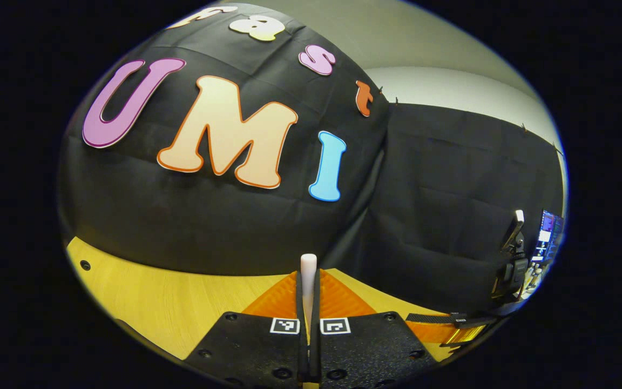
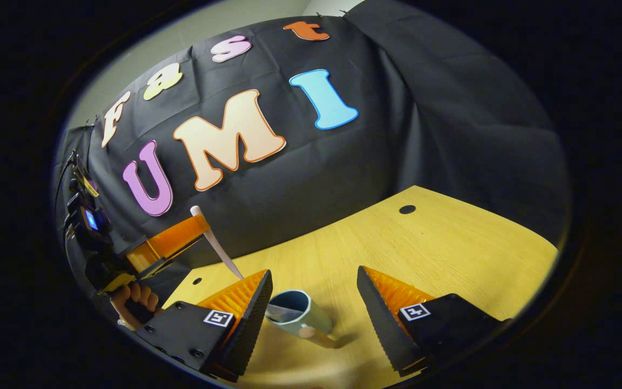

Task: Put the toothbrush and toothpaste on the desktop into the cup, then pick up the cup and place it on the coaster on the desktop.

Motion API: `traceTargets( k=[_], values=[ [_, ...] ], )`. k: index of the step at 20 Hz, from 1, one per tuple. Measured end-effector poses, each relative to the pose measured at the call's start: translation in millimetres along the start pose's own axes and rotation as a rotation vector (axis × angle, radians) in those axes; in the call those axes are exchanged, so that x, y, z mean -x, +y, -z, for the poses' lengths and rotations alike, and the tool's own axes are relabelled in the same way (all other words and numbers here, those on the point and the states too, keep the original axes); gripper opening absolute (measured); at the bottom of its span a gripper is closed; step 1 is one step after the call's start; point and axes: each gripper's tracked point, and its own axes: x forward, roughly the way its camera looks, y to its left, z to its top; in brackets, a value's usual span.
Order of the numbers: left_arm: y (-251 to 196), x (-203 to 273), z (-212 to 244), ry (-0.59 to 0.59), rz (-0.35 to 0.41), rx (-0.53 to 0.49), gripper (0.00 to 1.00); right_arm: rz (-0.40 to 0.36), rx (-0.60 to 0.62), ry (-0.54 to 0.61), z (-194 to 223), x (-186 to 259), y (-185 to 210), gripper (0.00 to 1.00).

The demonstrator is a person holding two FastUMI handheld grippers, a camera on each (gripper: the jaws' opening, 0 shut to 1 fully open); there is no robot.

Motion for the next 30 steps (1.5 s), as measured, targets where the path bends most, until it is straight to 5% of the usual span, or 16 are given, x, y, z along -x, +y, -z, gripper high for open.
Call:
traceTargets(
  k=[10,12,15,19,30],
  values=[
    [-12,1,52,0.066,0.053,0.0,0.06,0.021,0.099,0.062,19,14,-17,0.96],
    [-10,6,47,0.052,0.042,0.011,0.2,0.01,0.113,0.072,19,15,-13,0.97],
    [2,18,36,0.033,-0.007,-0.023,0.67,-0.016,0.127,0.086,17,13,-3,0.99],
    [29,40,15,0.008,-0.111,-0.068,0.93,-0.067,0.153,0.136,19,5,11,0.94],
    [108,151,11,0.106,-0.429,-0.082,0.93,-0.226,0.326,0.564,89,-22,36,0.98]
  ],
)
